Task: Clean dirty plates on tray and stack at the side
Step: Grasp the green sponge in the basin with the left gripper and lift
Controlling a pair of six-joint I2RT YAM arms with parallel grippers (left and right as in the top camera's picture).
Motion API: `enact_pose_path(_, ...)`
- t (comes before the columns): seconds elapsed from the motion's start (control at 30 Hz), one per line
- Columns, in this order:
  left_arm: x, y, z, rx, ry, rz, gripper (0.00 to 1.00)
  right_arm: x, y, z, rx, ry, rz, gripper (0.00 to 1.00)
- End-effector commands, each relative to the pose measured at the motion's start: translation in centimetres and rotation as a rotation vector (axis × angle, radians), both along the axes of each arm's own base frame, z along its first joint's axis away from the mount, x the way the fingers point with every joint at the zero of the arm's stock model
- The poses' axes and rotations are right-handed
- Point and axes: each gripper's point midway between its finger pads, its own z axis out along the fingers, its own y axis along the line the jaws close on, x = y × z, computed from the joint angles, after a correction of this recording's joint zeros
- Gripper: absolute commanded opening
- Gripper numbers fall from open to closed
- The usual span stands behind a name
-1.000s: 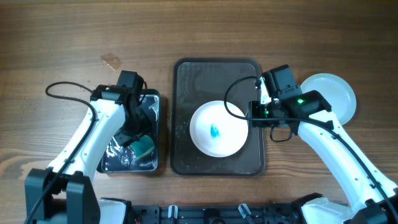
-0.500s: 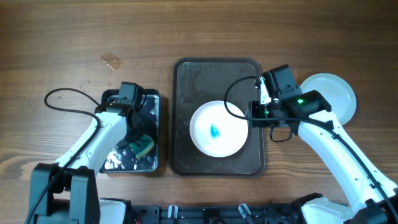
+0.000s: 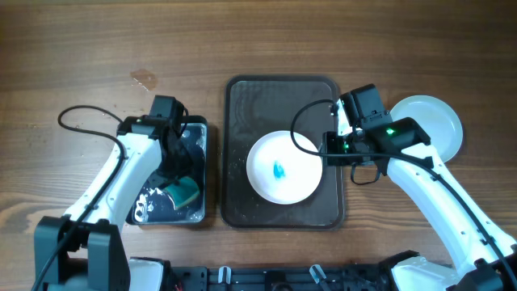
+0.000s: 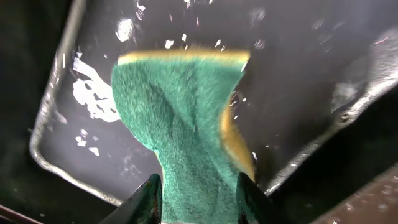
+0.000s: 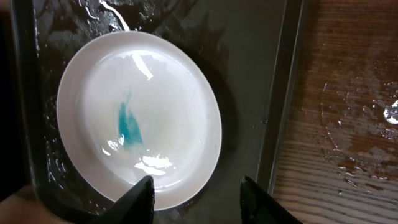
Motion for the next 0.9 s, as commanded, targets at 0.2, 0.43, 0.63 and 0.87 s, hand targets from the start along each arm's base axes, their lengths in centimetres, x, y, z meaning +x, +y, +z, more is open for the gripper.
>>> enact_pose_path(0.2,-1.7,-0.1,-4.5,-0.030,-0.021,0.127,0.11,-0.3,0.2,0.6,0.009,-0.001,0.023,0.45)
enact_pose_path(0.43,-1.5,0.6,-2.1,-0.001,0.020,0.052,0.04,0.7,-1.1,-0.2,0.003,0.040,-0.210,0.46)
enact_pose_path(0.63,1.4,0.7,4.6,0.011,-0.083,-0.065,0.04,2.0,-0.4,-0.9,0.040,0.019,-0.118,0.39)
enact_pose_path(0.87,2.9,-2.9,10.0,-0.087,-0.239,-0.259,0.04,1.5,1.1,-7.3,0.045,0.185,0.058,0.44)
